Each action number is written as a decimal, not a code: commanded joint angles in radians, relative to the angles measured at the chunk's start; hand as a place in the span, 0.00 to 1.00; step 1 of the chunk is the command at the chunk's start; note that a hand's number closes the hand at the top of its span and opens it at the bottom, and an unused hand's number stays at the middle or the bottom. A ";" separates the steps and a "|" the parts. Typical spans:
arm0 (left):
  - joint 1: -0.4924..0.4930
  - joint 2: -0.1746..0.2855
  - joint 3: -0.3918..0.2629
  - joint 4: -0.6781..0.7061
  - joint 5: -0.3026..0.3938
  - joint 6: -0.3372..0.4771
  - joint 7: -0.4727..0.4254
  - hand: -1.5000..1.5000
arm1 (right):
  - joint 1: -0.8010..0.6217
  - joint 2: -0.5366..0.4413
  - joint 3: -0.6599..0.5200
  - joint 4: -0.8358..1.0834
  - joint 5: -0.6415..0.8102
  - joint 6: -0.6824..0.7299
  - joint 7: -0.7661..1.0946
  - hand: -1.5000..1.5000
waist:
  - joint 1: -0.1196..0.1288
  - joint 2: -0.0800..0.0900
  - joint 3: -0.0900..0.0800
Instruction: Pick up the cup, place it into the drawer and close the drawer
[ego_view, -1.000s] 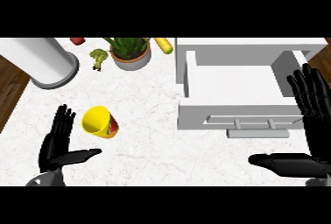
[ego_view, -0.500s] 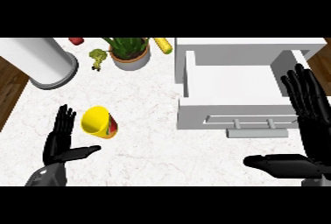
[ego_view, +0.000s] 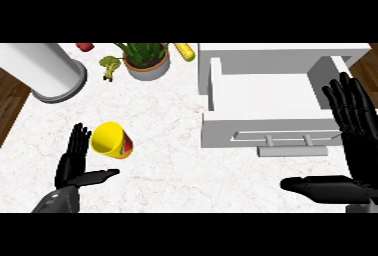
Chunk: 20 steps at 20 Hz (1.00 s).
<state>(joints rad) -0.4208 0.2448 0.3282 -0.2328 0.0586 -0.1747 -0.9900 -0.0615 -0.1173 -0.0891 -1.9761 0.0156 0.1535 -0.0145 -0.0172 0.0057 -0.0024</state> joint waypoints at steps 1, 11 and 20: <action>-0.036 -0.004 0.004 0.067 -0.012 -0.010 -0.079 0.00 | -0.047 -0.035 -0.032 -0.008 -0.031 0.019 0.043 0.00 | -0.008 0.004 -0.001; -0.064 -0.046 -0.001 0.051 -0.003 -0.080 -0.076 0.00 | -0.004 0.001 0.020 -0.020 0.001 0.012 0.046 0.00 | -0.004 0.002 -0.001; -0.075 -0.068 -0.010 0.024 0.005 -0.212 -0.095 0.00 | -0.019 0.022 0.020 -0.004 -0.008 0.000 0.029 0.00 | -0.008 0.003 -0.001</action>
<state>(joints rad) -0.5064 0.2150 0.3321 -0.1995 0.0693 -0.2717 -0.9805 -0.0909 -0.1174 -0.0879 -1.9595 0.0055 0.1643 0.0095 -0.0240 0.0098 -0.0035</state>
